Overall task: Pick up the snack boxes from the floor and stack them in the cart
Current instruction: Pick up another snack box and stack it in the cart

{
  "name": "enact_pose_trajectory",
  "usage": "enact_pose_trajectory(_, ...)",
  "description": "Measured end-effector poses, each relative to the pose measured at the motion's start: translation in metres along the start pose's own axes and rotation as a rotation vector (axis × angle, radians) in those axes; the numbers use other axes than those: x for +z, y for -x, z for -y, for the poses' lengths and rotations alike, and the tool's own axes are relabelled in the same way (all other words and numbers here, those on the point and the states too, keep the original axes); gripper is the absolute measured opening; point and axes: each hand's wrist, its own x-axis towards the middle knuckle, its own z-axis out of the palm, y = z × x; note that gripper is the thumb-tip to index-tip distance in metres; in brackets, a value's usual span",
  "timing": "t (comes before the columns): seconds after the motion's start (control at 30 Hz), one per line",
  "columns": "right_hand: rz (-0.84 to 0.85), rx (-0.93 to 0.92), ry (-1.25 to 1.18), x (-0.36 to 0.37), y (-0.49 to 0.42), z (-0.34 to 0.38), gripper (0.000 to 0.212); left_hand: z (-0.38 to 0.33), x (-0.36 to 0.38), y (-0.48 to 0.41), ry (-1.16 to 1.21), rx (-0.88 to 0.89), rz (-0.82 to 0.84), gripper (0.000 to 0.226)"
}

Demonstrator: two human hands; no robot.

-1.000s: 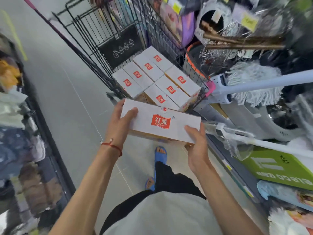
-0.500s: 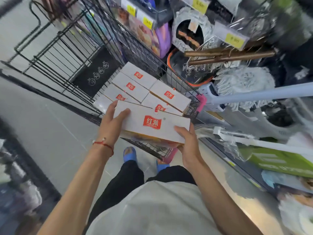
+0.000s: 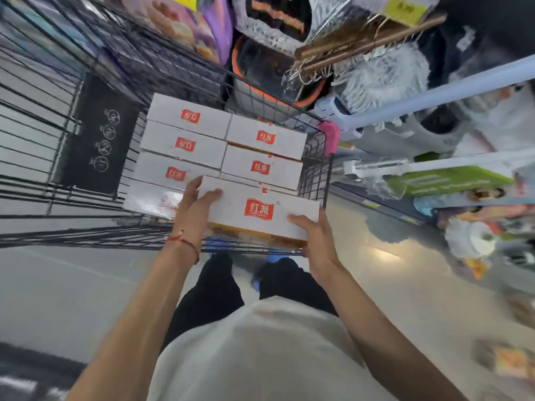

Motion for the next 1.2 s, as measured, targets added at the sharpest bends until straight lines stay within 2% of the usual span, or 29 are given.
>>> enact_pose_trajectory(0.13, -0.052, -0.019, 0.072, 0.006, -0.004, -0.011, 0.058, 0.011, -0.007, -0.02, 0.013, -0.047, 0.017, 0.049)
enact_pose_trajectory(0.3, -0.033, -0.007, 0.134, 0.002, -0.019, -0.021, 0.051, 0.036, -0.009, -0.033, 0.028, -0.14, 0.0, 0.058)
enact_pose_trajectory(0.53, -0.074, 0.049, 0.145, 0.007, -0.046, -0.034, 0.056, 0.047, -0.005, -0.069, -0.044, -0.205, 0.019, 0.068)
enact_pose_trajectory(0.87, -0.12, 0.019, 0.155, 0.033, -0.053, -0.042, 0.066, 0.046, -0.013, -0.094, -0.037, -0.275, 0.062, 0.028)
enact_pose_trajectory(1.03, -0.112, -0.003, 0.217, 0.032, -0.056, -0.048, 0.071, 0.051, -0.016, -0.1, -0.078, -0.267, 0.089, 0.026)
enact_pose_trajectory(1.13, -0.105, -0.004, 0.291, 0.035, -0.055, -0.046, 0.09, 0.054, -0.017, -0.104, -0.146, -0.244, 0.077, 0.032)
enact_pose_trajectory(1.2, -0.091, -0.015, 0.353, 0.037, -0.052, -0.048, 0.094, 0.055, -0.02, -0.11, -0.247, -0.232, 0.058, 0.049)
